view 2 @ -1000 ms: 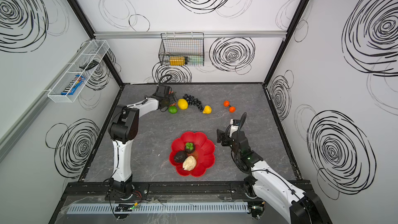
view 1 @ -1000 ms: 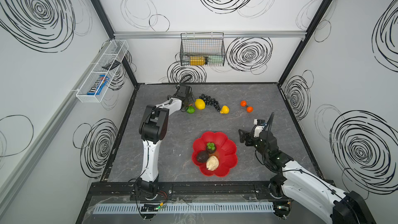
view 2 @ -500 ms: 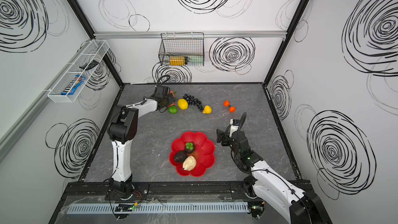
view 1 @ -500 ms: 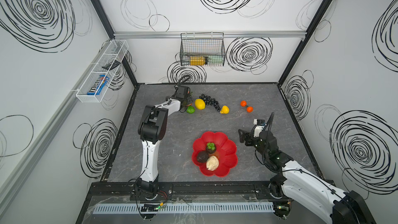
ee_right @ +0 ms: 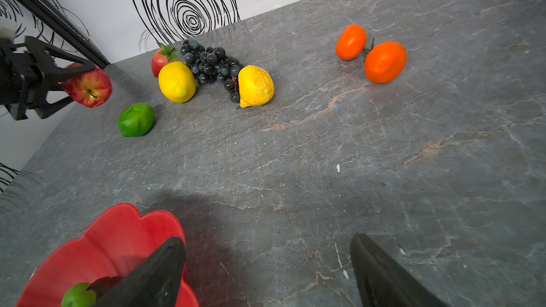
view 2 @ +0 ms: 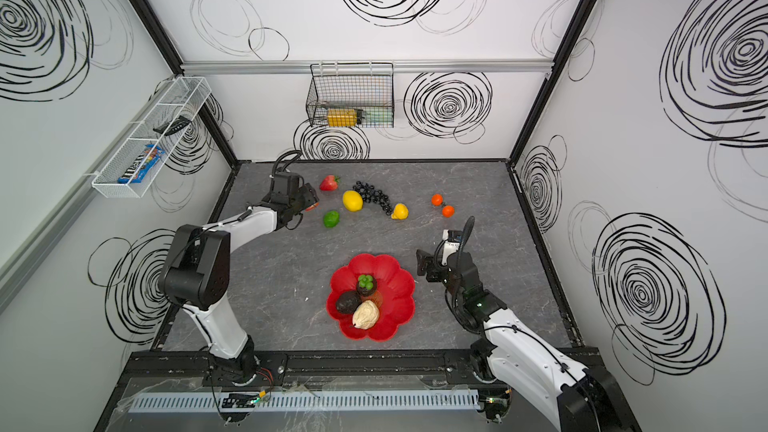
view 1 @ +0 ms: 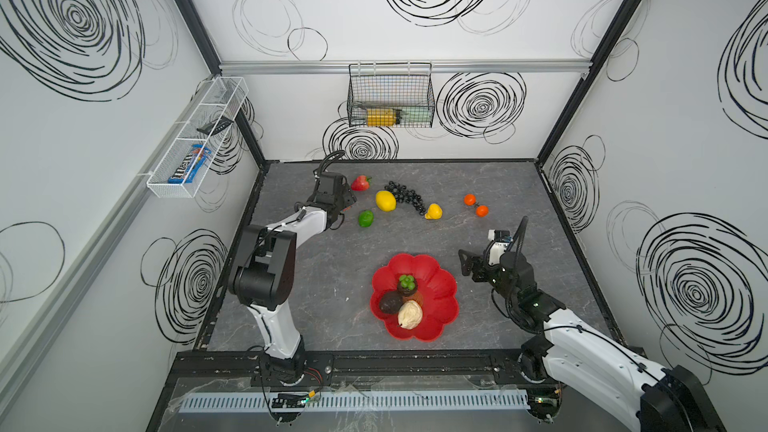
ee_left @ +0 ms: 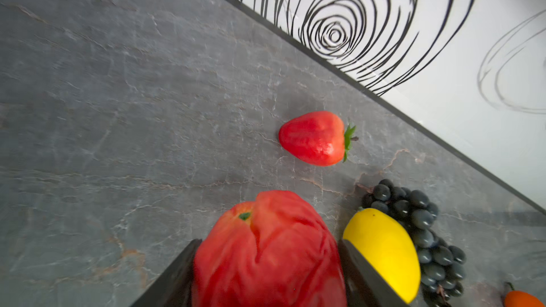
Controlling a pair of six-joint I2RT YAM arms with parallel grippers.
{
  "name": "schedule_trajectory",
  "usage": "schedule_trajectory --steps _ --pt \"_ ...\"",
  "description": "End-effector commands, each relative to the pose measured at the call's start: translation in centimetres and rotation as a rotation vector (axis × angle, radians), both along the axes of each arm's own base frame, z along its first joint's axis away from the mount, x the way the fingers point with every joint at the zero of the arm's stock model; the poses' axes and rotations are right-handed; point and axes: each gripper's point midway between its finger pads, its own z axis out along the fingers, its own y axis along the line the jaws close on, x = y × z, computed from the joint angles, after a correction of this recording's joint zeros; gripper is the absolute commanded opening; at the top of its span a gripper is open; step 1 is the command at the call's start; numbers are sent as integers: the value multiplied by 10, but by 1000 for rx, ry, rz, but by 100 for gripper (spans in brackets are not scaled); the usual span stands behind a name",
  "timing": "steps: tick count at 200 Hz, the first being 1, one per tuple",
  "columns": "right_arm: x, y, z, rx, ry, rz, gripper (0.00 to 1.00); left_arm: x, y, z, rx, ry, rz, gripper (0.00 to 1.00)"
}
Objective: Place and organize the fake fruits in the fruit bowl
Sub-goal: 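Lower the left gripper onto the red apple and close on it, then carry the red apple with the left gripper toward the right gripper above the bowl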
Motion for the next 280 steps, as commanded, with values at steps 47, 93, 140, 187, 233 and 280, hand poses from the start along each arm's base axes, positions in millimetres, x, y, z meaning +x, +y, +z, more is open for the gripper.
schedule_trajectory --steps 47,93,140,187,233,280 --pt "-9 44 19 87 -39 240 91 -76 -49 88 -219 -253 -168 69" --pt "-29 80 53 145 -52 339 89 -147 -100 97 -377 -298 -271 71" --pt "-69 131 86 321 -46 448 83 -200 -143 89 -652 -316 -310 70" --pt "-86 152 90 381 -34 453 75 -227 -147 68 -757 -259 -258 71" --pt "-98 179 81 388 65 525 64 -240 -151 63 -804 -249 -276 71" --pt "-104 198 76 367 98 581 48 -249 -161 57 -822 -221 -311 71"
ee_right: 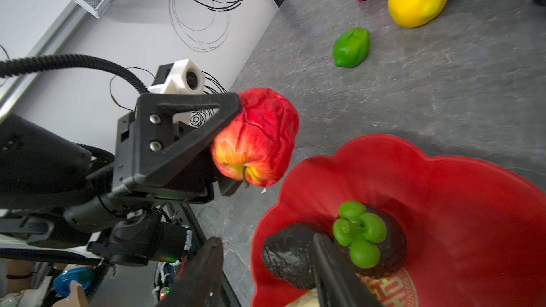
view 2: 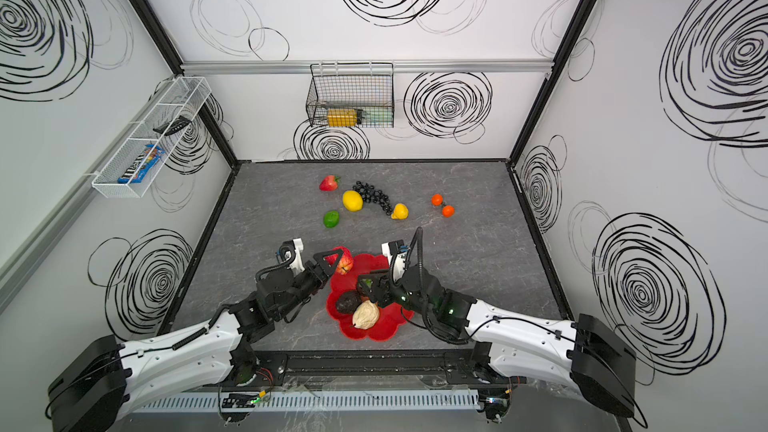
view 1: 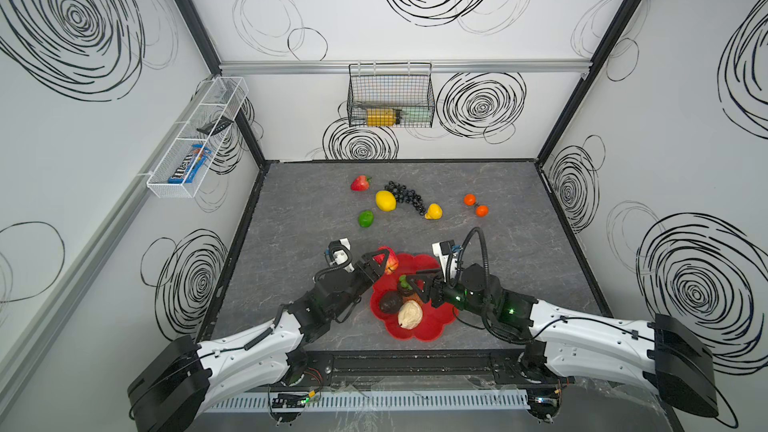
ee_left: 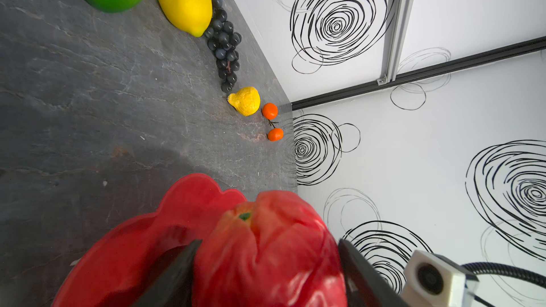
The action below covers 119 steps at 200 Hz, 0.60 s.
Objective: Place and organize the fake fruits in the fruit bowl
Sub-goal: 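Carry the red apple with the left gripper toward the right gripper above the bowl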
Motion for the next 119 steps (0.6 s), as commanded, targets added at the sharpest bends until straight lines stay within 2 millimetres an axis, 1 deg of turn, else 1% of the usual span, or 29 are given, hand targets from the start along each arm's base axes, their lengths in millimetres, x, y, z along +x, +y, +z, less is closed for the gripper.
schedule_trajectory --steps 1,34,56,85,119 --pt "-3 13 13 44 0 33 48 0 -5 18 -79 -38 0 71" --pt "-6 23 9 26 2 80 41 -3 -13 15 -87 -31 -27 71" --pt "-6 29 7 2 -1 99 38 -5 -18 13 -84 -29 -43 71" --pt "-5 30 4 -2 0 101 34 -8 -25 10 -83 -22 -63 71" --pt "-2 28 -1 -20 -5 84 32 -10 -28 9 -76 -25 -70 71"
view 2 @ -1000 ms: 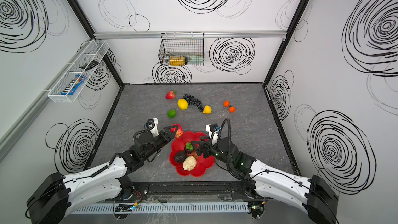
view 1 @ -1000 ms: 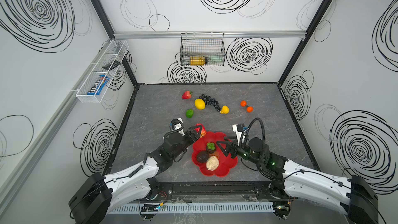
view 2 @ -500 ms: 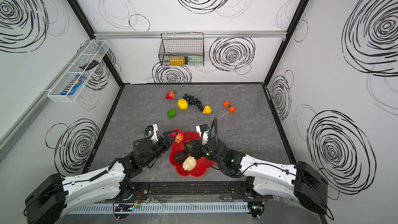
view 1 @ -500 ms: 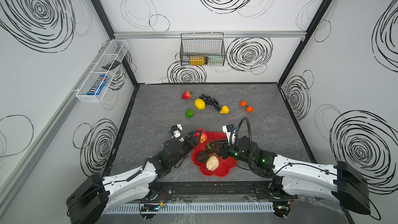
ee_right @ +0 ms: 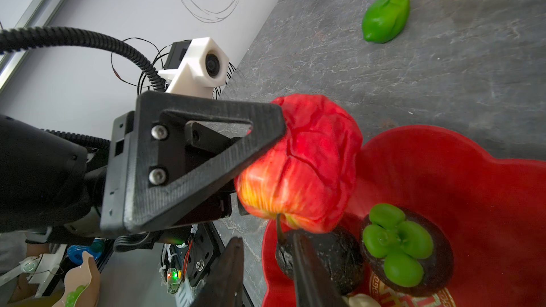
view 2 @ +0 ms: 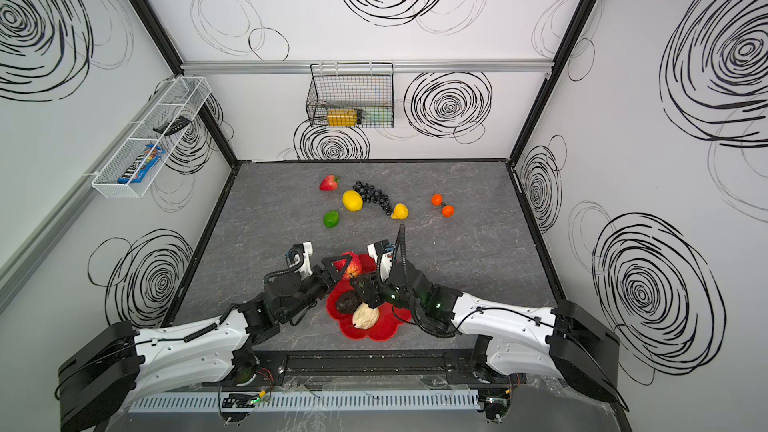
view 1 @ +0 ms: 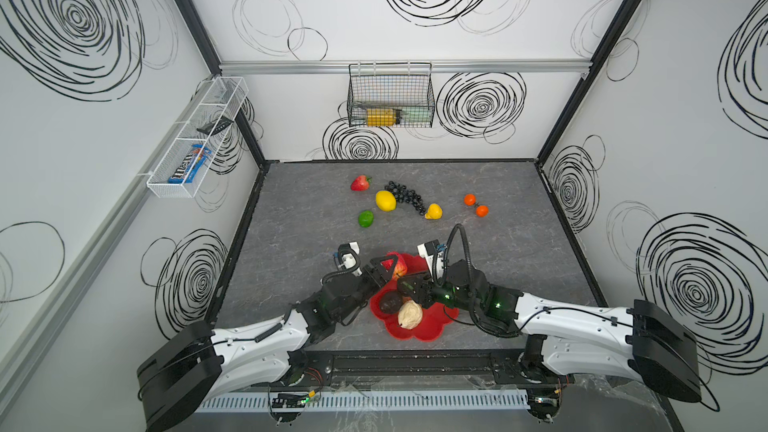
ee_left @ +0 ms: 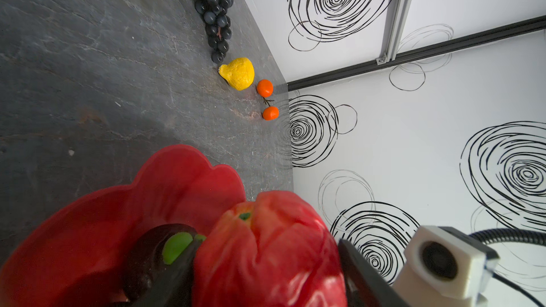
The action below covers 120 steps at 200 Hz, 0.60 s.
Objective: Place and organize the fake fruits in the fruit bowl
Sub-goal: 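Carry the red apple with the left gripper toward the right gripper above the bowl, then grasp the red apple with the right gripper while the left gripper releases and withdraws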
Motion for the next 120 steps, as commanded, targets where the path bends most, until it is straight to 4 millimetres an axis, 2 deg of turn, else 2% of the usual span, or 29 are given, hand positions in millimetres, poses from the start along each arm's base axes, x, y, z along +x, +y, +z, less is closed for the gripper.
schedule_trajectory --steps 1,43,120 --pt "3 5 10 19 -31 -4 32 1 -4 16 -57 -39 2 71" --pt "5 3 7 8 -35 -14 29 0 -6 17 -55 -44 -4 71" --pt "8 4 4 -17 -38 -21 14 -2 -7 15 -34 -46 -1 71"
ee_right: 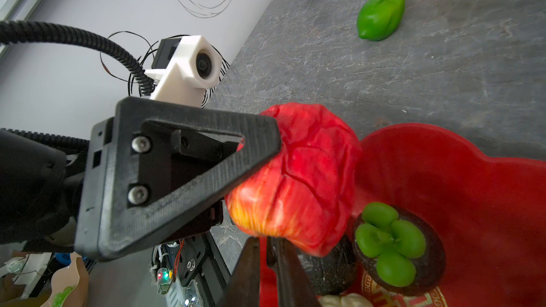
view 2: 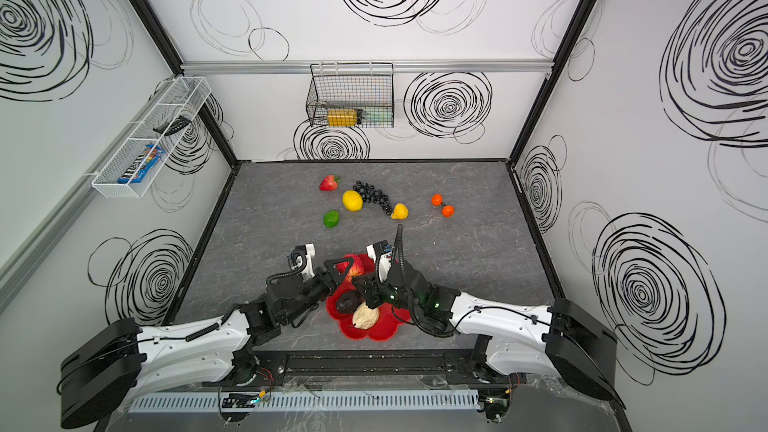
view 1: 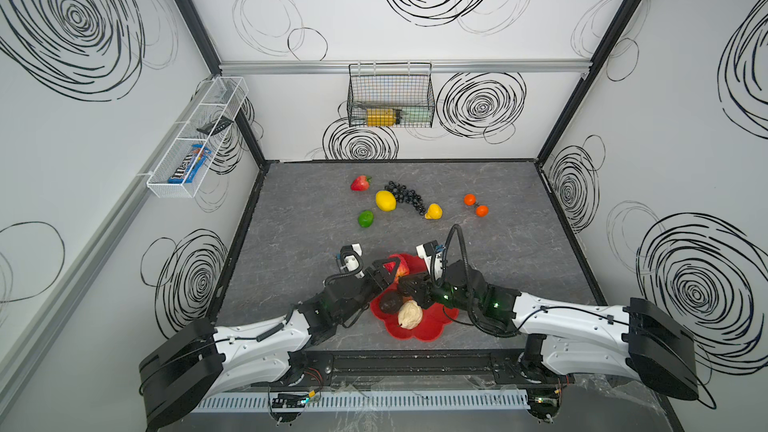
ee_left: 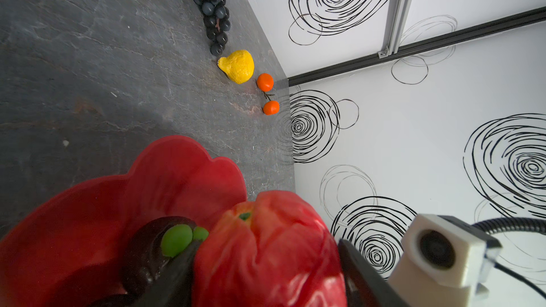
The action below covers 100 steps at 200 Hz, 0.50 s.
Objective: Place and organize the fake fruits in the fruit bowl
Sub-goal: 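Grasp the red apple with the right gripper while the left gripper releases and withdraws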
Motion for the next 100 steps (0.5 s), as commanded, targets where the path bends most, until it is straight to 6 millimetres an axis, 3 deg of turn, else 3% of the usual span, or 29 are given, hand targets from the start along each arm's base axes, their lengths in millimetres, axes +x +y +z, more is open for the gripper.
schedule_trajectory --steps 1,37,100 --pt "5 4 10 10 -24 -17 14 2 -3 17 -44 -45 7 71" --pt "7 2 10 -2 -27 -29 8 2 -2 19 -36 -52 11 75" --pt "9 -4 16 -27 -31 -45 6 3 2 24 -12 -81 17 93"
